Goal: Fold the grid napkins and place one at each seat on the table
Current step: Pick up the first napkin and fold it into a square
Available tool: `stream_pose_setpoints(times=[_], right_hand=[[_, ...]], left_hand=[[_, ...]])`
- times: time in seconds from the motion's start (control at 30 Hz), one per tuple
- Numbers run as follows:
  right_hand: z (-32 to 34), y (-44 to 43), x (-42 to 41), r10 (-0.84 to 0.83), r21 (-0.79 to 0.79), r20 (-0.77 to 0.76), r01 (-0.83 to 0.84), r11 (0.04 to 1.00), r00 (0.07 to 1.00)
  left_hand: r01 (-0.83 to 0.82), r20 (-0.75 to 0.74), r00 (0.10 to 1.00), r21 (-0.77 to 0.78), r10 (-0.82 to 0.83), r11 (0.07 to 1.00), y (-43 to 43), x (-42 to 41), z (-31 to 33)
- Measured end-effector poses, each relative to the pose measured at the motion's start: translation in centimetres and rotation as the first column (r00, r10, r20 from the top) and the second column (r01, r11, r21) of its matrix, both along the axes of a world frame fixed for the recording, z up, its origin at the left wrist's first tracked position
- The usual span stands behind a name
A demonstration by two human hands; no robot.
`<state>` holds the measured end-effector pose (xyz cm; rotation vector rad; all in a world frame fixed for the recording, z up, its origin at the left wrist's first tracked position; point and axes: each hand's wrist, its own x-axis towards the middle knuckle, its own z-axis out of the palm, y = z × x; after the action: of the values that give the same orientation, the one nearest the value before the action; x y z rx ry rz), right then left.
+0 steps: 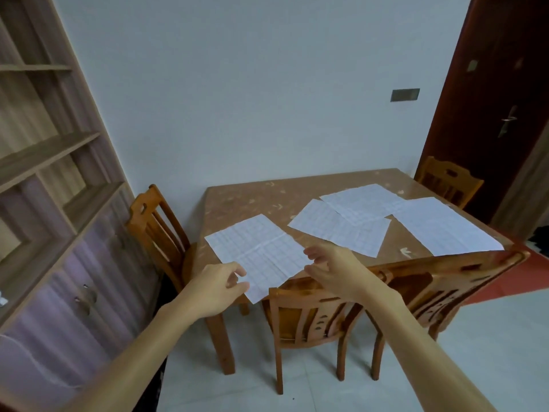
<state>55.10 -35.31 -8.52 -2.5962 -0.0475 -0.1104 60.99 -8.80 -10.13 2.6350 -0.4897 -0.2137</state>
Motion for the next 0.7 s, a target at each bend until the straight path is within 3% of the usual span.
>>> stream_pose_setpoints(times=[0.43,0.7], right_hand=[[-7.6,-2.0,18.5,0.004,-0.067,-0.178,-0.016,0.998,0.984],[-14.7,-2.7,24.6,-0.027,-0.089,-0.362,-0.006,0.996,0.932]], left_hand=[[0.019,-0.116,0.993,-0.129,-0.034,0.991,-3.4,18.2,-8.3],[0.014,-0.261,0.964,-0.131,-0.048,0.991,-4.7,23.9,-15.2]])
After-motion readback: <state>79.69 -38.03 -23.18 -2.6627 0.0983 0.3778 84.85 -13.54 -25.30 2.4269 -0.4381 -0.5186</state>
